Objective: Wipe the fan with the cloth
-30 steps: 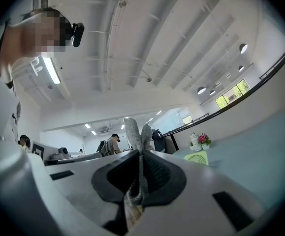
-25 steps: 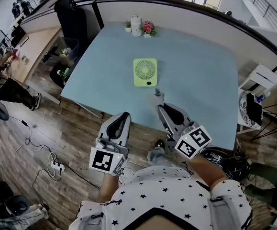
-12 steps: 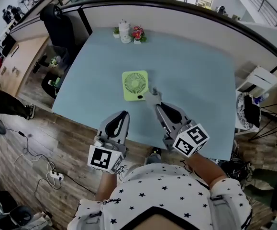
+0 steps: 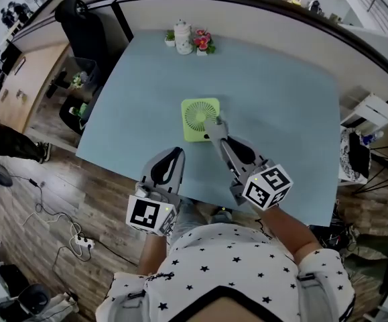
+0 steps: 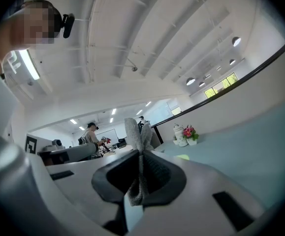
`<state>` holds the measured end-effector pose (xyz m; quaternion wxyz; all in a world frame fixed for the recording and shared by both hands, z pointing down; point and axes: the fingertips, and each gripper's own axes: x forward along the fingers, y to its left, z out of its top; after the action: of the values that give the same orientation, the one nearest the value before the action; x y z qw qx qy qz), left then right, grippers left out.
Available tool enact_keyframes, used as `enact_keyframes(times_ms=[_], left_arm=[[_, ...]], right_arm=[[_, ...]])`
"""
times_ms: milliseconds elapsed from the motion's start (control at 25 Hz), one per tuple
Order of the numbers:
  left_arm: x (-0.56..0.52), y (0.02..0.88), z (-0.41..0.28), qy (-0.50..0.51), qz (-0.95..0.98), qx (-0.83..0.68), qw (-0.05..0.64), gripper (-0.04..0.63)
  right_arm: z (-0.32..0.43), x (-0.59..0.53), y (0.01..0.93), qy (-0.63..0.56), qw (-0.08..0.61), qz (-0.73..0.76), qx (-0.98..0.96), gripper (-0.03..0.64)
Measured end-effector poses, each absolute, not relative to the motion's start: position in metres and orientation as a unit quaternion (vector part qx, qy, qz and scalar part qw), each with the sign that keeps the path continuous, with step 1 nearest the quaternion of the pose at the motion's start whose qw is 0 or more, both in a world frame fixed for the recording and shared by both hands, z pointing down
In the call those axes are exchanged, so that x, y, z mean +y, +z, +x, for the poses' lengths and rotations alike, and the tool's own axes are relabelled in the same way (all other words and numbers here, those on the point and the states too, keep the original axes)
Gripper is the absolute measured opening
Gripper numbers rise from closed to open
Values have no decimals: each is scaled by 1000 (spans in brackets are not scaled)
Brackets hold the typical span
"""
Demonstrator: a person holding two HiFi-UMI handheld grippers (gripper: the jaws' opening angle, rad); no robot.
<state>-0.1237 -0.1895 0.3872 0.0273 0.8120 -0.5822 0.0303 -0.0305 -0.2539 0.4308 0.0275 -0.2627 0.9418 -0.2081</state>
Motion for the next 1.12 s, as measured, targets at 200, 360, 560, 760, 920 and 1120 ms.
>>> enact_keyframes(times_ms=[200, 360, 560, 760, 920, 1120], left_arm=[[-206, 387, -163, 35, 822, -568, 33, 40], [-219, 390, -195, 32, 827, -560, 39, 40], [-237, 394, -230, 27, 833, -551, 47, 40], [-249, 398, -255, 18, 837, -544, 52, 40], [-257, 403, -267, 15, 844, -533, 57, 40], [-267, 403, -273, 14, 856, -513, 60, 40]], right_arm=[[-68, -275, 454, -219, -8, -287, 932, 21], [-102, -293, 479, -227, -50, -303, 924, 21], [-136, -312, 508, -242, -92, -322, 911, 21], [-161, -325, 524, -245, -115, -335, 902, 21], [-166, -336, 535, -250, -128, -354, 892, 21], [-159, -343, 543, -256, -137, -382, 877, 21]])
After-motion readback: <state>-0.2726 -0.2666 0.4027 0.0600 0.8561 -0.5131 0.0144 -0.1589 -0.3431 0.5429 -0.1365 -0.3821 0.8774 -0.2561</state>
